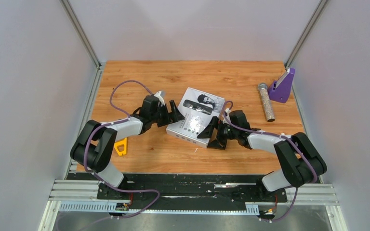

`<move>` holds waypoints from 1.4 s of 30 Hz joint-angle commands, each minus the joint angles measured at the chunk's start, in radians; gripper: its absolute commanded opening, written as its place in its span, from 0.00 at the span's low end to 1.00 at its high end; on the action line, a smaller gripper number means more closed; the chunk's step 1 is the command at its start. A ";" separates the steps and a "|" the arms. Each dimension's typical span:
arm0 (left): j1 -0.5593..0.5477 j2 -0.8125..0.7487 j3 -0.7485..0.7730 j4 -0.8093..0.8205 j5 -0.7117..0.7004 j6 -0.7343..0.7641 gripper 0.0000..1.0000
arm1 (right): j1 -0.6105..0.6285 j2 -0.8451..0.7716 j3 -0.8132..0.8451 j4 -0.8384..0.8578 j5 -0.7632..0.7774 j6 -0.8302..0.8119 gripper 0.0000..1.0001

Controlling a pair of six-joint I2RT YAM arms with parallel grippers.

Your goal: Sort the hair-cutting tools

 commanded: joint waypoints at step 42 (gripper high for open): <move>0.044 -1.282 -0.002 -0.406 -0.813 0.675 1.00 | -0.007 -1.032 0.195 -0.420 1.385 -0.747 1.00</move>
